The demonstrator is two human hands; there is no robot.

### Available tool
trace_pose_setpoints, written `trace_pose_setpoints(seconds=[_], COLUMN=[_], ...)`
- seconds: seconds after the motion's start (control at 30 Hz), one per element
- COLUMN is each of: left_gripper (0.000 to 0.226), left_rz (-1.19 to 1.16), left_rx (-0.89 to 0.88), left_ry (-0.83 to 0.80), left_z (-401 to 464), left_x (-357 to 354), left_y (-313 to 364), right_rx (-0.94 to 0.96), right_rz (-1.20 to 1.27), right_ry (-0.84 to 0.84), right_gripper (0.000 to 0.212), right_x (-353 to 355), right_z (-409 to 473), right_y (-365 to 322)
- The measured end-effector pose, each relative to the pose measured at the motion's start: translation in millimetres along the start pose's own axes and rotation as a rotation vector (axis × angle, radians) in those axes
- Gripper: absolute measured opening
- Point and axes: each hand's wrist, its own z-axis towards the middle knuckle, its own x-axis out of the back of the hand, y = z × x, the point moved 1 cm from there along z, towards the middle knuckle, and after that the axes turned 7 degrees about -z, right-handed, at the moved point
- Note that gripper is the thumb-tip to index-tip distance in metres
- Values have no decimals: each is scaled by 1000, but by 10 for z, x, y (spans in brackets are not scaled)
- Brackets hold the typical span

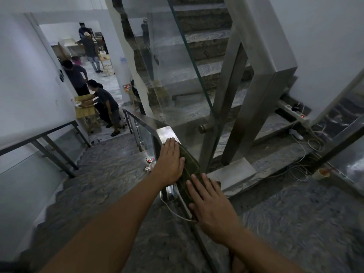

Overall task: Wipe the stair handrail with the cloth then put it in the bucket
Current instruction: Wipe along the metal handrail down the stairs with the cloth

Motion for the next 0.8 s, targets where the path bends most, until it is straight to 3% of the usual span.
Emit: trace_pose_setpoints(seconds=[0.2, 0.47, 0.53, 0.67, 0.8], left_gripper=[64, 87, 82, 65, 65], left_rz=[-75, -102, -63, -13, 9], left_rx=[103, 209, 223, 182, 90], left_ry=[45, 71, 74, 93, 7], left_z=[-338, -690, -713, -729, -712], left_x=[-151, -314, -347, -393, -503], left_y=[349, 825, 926, 1123, 1388], right_rx=[-18, -27, -23, -9, -59], right_rz=[63, 203, 253, 295, 329], right_ry=[9, 21, 39, 73, 51], right_gripper=[54, 53, 55, 51, 50], right_x=[-71, -36, -21, 51, 24], right_z=[-264, -200, -186, -163, -167], right_y=[560, 1125, 1211, 1364, 1557])
